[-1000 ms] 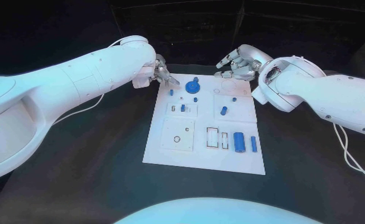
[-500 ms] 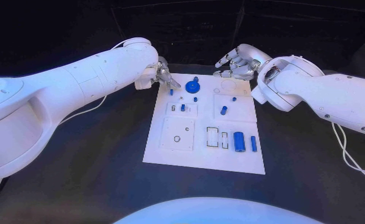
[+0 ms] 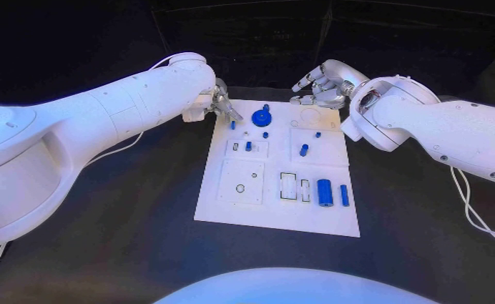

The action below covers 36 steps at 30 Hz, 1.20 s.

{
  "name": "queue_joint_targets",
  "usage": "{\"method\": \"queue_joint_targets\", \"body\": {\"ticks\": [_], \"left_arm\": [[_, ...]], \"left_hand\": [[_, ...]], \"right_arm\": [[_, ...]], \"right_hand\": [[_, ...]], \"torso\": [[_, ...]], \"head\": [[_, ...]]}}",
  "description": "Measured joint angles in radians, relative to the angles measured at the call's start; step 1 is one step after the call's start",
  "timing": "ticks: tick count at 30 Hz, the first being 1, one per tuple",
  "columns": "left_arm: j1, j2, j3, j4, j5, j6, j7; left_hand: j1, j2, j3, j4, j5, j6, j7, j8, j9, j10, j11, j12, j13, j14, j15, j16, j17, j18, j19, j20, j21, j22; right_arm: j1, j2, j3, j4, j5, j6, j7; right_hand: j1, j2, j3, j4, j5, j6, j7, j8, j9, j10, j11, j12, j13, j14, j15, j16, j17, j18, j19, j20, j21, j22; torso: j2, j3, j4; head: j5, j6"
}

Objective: Assemble the parts on the task board

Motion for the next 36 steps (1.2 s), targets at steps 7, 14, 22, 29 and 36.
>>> {"method": "queue_joint_targets", "body": {"ticks": [7, 14, 22, 29, 36], "left_arm": [[-0.001, 0.004, 0.000, -0.002, -0.008, 0.007, -0.001], [-0.002, 0.006, 0.000, -0.003, -0.012, 0.016, -0.001], [-0.005, 0.011, 0.000, -0.005, -0.014, 0.027, -0.001], [-0.008, 0.012, 0.000, -0.007, -0.015, 0.033, -0.001], [-0.009, 0.012, 0.000, -0.007, -0.015, 0.035, 0.000]], "left_hand": [[0.017, 0.007, 0.002, -0.010, 0.000, 0.000, 0.000, 0.000, 0.001, 0.000, 0.000, 0.000, 0.001, 0.000, 0.000, 0.000, 0.000, 0.000, 0.000, 0.000, 0.000, 0.000], [0.026, 0.007, 0.002, -0.015, 0.000, 0.004, -0.004, 0.000, 0.001, 0.000, 0.000, 0.000, 0.001, 0.000, 0.000, 0.000, 0.000, 0.000, 0.000, 0.000, 0.000, 0.000], [0.030, 0.012, 0.004, -0.018, 0.000, 0.004, -0.004, 0.000, 0.001, 0.000, 0.000, 0.000, 0.001, 0.000, 0.000, 0.000, 0.000, 0.000, 0.000, 0.000, 0.000, 0.000], [0.030, 0.012, 0.004, -0.018, 0.000, 0.004, -0.004, 0.000, 0.002, 0.000, 0.000, 0.000, 0.001, 0.000, 0.000, 0.000, 0.000, 0.000, 0.000, 0.000, 0.000, 0.000], [0.056, 0.038, 0.017, -0.031, 0.000, 0.003, -0.004, 0.000, 0.002, 0.001, 0.000, 0.000, 0.001, 0.000, 0.000, 0.000, 0.000, 0.000, 0.000, 0.000, 0.000, 0.000]], "right_arm": [[0.000, 0.001, 0.000, 0.000, 0.001, 0.000, 0.000], [0.000, 0.001, 0.000, -0.001, 0.001, 0.000, -0.001], [0.000, 0.002, 0.000, -0.001, 0.001, 0.000, -0.001], [0.000, 0.003, 0.000, -0.001, 0.001, 0.000, -0.001], [0.000, 0.004, 0.000, -0.002, 0.001, 0.000, -0.001]], "right_hand": [[0.000, 0.000, 0.000, 0.000, 0.000, 0.000, 0.000, 0.000, 0.000, 0.000, 0.000, 0.000, 0.000, 0.000, 0.000, 0.000, 0.000, 0.000, 0.000, 0.000, 0.000, 0.000], [0.004, 0.004, 0.000, 0.000, 0.006, 0.000, 0.000, 0.000, 0.000, 0.000, 0.000, 0.000, 0.000, 0.000, 0.000, 0.000, 0.000, 0.000, 0.000, 0.000, 0.000, 0.000], [0.004, 0.004, 0.000, 0.000, 0.006, 0.000, 0.000, 0.000, 0.000, 0.000, 0.000, 0.000, 0.000, 0.000, 0.000, 0.000, 0.000, 0.000, 0.000, 0.000, 0.000, 0.000], [0.004, 0.004, 0.000, 0.000, 0.006, 0.000, 0.000, 0.000, 0.000, 0.000, 0.000, 0.000, 0.000, 0.000, 0.000, 0.000, 0.000, 0.000, 0.000, 0.000, 0.000, 0.000], [0.004, 0.004, 0.000, 0.000, 0.006, 0.000, 0.000, 0.000, 0.000, 0.000, 0.000, 0.000, 0.000, 0.000, 0.000, 0.000, 0.001, 0.000, 0.000, 0.000, 0.000, 0.000]], "torso": [[0.000, 0.0002, -0.0005], [0.000, 0.0005, -0.0005], [0.001, 0.0005, -0.0006], [0.000, 0.0005, -0.0006], [0.000, 0.0004, -0.0005]], "head": [[-0.002, 0.000], [-0.002, -0.002], [-0.001, -0.003], [-0.001, -0.003], [-0.002, -0.002]]}}
